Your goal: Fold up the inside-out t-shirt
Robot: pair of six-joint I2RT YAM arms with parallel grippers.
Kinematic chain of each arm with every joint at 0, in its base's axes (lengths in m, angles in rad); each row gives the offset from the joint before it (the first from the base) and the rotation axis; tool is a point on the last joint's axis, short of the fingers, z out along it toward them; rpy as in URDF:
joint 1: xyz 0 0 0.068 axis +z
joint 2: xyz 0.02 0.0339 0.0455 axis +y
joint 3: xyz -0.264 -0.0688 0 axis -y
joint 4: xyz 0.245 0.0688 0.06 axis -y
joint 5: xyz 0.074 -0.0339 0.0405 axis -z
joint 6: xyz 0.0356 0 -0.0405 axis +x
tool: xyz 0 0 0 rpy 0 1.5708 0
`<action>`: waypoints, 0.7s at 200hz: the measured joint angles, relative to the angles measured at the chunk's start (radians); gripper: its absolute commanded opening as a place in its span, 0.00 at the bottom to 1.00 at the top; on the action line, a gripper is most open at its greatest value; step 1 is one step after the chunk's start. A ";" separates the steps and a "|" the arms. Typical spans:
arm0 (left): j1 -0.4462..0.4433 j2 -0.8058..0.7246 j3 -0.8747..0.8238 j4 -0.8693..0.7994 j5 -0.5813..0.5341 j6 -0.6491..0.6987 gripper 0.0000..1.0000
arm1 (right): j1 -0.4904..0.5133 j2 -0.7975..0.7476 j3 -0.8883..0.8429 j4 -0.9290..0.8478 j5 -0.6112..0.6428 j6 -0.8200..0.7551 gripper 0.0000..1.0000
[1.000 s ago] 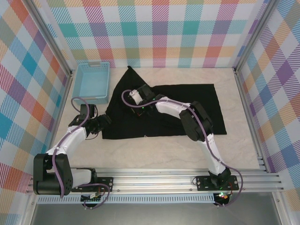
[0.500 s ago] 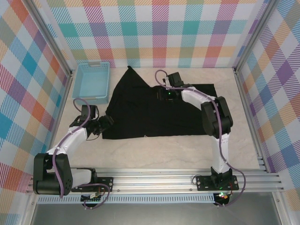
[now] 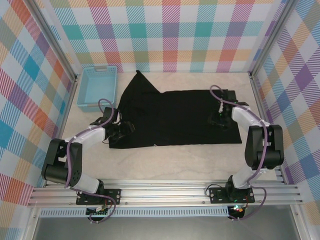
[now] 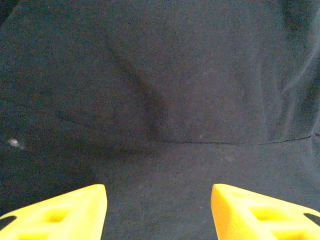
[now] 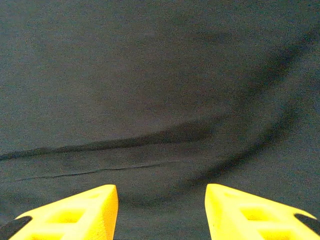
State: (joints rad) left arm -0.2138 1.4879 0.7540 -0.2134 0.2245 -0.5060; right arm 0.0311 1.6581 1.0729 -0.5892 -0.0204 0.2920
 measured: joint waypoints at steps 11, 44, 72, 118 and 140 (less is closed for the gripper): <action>0.000 0.003 0.000 0.000 -0.002 0.001 0.57 | -0.032 0.017 -0.002 -0.018 0.002 0.013 0.48; 0.007 0.006 -0.006 0.000 -0.013 0.002 0.57 | -0.092 0.081 -0.027 -0.032 -0.011 0.044 0.49; 0.021 0.006 -0.055 0.000 -0.009 0.002 0.57 | -0.164 0.058 -0.083 -0.008 -0.100 0.074 0.49; 0.027 -0.104 -0.168 0.029 0.034 -0.006 0.57 | -0.202 -0.104 -0.262 0.005 -0.131 0.149 0.47; 0.024 -0.212 -0.248 -0.002 0.052 -0.040 0.57 | -0.202 -0.175 -0.322 -0.026 -0.127 0.192 0.47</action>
State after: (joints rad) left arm -0.1902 1.2755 0.5064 -0.2150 0.2768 -0.5465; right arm -0.1707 1.4830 0.7506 -0.6151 -0.1474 0.4835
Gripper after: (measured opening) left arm 0.573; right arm 0.470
